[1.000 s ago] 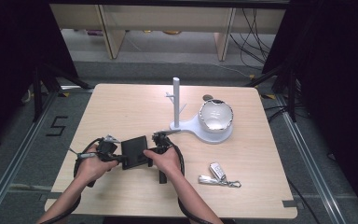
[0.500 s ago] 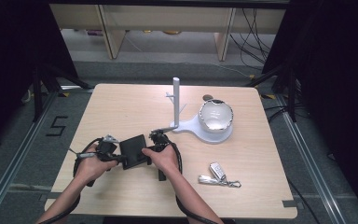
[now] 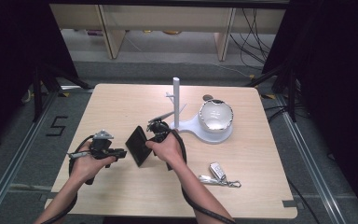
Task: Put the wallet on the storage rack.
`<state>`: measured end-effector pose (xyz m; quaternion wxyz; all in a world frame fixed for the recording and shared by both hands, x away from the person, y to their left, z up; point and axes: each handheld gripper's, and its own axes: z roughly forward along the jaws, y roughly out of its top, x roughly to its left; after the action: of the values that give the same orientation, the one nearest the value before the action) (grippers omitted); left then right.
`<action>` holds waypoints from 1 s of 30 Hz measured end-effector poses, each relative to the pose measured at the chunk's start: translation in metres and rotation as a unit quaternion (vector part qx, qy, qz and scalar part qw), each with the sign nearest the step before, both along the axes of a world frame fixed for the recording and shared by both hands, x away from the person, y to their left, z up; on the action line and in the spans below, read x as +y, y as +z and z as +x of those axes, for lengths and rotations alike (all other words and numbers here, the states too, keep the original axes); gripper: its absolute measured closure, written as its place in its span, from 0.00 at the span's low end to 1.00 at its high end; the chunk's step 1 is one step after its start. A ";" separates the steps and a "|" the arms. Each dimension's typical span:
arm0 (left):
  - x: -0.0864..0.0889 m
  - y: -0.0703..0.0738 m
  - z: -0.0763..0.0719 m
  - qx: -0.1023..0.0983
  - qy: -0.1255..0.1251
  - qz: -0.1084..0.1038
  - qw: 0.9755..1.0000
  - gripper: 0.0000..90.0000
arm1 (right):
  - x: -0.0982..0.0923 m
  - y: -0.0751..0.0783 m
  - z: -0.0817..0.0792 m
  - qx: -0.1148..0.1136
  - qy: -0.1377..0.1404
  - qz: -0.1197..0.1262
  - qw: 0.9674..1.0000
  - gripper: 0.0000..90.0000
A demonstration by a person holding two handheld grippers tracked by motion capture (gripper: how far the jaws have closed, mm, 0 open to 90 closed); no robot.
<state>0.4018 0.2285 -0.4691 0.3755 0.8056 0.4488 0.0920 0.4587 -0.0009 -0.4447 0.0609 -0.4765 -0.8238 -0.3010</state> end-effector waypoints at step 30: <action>0.024 -0.014 -0.037 -0.059 0.035 -0.066 0.995 0.76 | -0.101 0.069 -0.019 -0.009 0.341 -0.264 0.902 0.88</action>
<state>0.3652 0.2523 -0.4827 0.4504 0.7563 0.4583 0.1229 0.4396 -0.1022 -0.3756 0.0240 -0.1617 -0.9858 -0.0375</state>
